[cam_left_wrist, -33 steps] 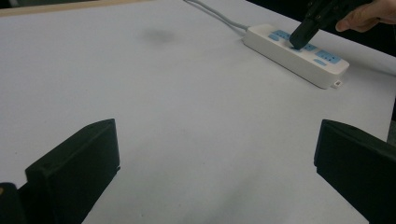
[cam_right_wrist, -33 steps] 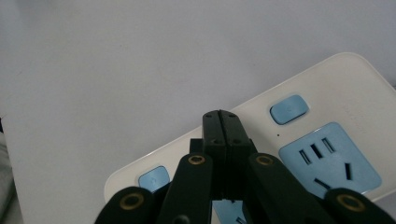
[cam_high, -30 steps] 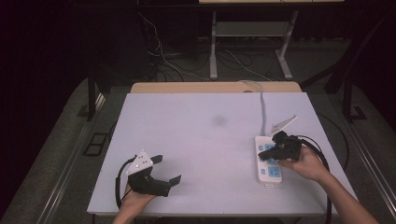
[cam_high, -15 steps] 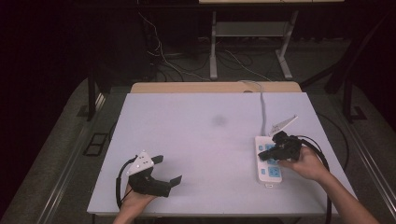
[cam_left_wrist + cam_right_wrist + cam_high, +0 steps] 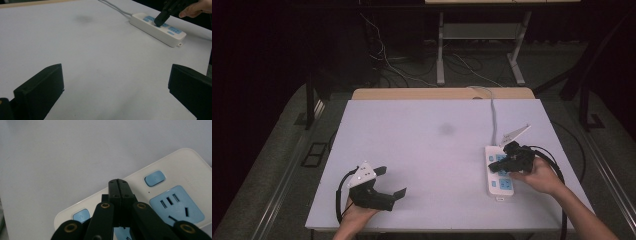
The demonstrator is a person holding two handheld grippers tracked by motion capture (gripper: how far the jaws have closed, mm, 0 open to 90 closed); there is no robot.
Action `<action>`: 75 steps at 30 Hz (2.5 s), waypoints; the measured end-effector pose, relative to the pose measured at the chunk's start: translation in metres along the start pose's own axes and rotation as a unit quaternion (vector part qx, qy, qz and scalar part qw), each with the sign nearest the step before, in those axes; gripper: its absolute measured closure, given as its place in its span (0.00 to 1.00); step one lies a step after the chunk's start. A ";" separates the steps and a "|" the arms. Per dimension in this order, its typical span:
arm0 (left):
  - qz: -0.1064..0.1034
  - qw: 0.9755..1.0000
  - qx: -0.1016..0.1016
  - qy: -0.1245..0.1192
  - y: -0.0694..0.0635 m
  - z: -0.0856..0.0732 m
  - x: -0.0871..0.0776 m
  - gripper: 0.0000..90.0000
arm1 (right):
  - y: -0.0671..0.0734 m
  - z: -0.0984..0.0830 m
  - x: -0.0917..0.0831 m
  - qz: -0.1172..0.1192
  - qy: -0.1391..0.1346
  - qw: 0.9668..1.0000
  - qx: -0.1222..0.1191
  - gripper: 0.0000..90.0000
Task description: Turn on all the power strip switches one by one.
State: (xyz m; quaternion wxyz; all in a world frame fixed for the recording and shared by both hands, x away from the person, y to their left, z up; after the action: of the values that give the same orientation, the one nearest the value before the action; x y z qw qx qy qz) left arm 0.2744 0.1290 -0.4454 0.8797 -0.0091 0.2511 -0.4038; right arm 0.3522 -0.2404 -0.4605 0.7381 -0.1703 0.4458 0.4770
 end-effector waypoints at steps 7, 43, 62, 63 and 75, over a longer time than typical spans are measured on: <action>0.000 1.000 -0.002 0.001 0.001 -0.001 0.000 0.00 | -0.001 0.001 -0.002 0.007 -0.001 1.000 0.011 1.00; 0.000 1.000 -0.003 0.001 0.001 0.000 -0.001 0.00 | -0.021 0.030 -0.033 -0.010 -0.027 1.000 0.011 1.00; 0.001 1.000 -0.003 -0.001 0.001 0.000 -0.001 0.00 | -0.033 0.029 -0.019 -0.013 -0.017 1.000 0.018 1.00; 0.001 1.000 -0.004 -0.001 0.002 0.000 -0.001 0.00 | -0.033 0.029 -0.019 -0.013 -0.015 1.000 0.016 1.00; 0.000 1.000 -0.003 -0.001 0.002 0.000 -0.002 0.00 | -0.035 0.027 -0.007 -0.011 0.001 1.000 0.019 1.00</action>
State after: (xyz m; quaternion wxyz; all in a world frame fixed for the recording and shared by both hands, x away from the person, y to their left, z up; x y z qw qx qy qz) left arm 0.2747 0.1312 -0.4451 0.8802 -0.0122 0.2511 -0.4026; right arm 0.3951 -0.2430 -0.4461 0.7456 -0.1617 0.4537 0.4606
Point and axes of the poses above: each handheld gripper's, and its own axes: x roughly forward along the jaws, z roughly out of its top, y roughly to its left, the point moved 6 cm from there along x, roughly forward along the jaws, and after that the axes turned 4 degrees about -x, right-handed, at the moved point
